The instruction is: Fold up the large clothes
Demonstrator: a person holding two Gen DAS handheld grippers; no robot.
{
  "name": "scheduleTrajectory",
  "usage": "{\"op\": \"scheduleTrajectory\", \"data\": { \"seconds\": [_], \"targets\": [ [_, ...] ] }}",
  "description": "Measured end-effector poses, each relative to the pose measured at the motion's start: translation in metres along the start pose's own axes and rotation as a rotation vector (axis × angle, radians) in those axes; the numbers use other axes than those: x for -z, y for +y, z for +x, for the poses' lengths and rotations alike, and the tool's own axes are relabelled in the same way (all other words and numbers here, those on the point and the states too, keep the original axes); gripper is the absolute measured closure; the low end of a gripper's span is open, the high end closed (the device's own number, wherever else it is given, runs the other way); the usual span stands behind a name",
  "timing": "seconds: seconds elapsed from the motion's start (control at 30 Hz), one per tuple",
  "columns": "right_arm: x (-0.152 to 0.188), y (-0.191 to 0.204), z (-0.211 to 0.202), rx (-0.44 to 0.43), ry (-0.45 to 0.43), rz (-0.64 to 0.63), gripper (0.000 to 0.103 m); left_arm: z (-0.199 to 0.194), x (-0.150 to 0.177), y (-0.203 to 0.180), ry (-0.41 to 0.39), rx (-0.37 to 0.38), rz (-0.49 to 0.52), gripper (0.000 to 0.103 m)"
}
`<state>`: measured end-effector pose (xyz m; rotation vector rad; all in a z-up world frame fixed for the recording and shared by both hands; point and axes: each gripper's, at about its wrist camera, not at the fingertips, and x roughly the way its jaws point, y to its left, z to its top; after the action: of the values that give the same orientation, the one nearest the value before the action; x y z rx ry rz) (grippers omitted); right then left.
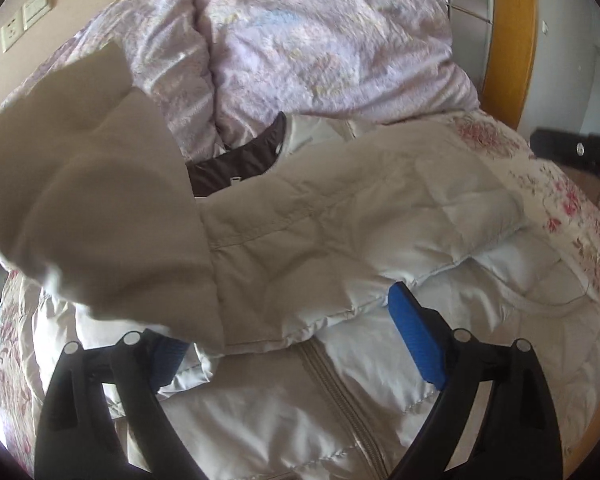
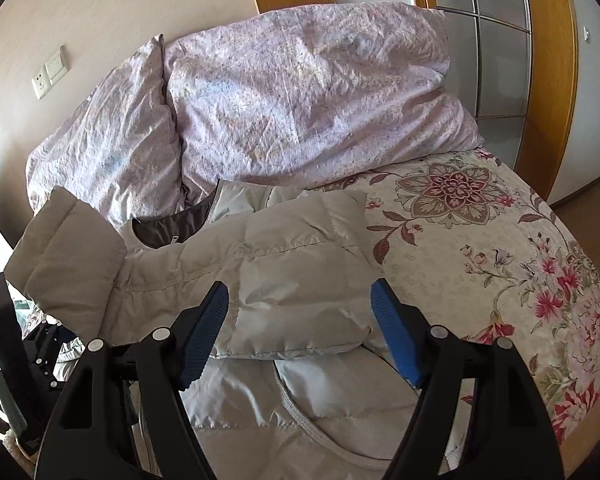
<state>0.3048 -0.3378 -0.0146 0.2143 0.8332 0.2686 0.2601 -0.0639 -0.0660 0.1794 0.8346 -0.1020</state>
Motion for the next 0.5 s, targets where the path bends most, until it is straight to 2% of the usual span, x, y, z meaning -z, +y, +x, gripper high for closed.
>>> {"op": "scheduleTrajectory", "data": {
  "seconds": [0.13, 0.33, 0.5],
  "targets": [
    [0.000, 0.000, -0.004, 0.001, -0.010, -0.001, 0.027, 0.000, 0.001, -0.004, -0.009, 0.032, 0.023, 0.010],
    [-0.001, 0.012, -0.006, -0.019, -0.014, -0.027, 0.029, -0.040, -0.001, 0.023, -0.114, 0.140, -0.081, 0.010],
    [0.004, 0.044, 0.000, -0.083, 0.001, -0.114, 0.038, -0.072, 0.007, 0.069, -0.163, 0.119, -0.185, 0.010]
  ]
}}
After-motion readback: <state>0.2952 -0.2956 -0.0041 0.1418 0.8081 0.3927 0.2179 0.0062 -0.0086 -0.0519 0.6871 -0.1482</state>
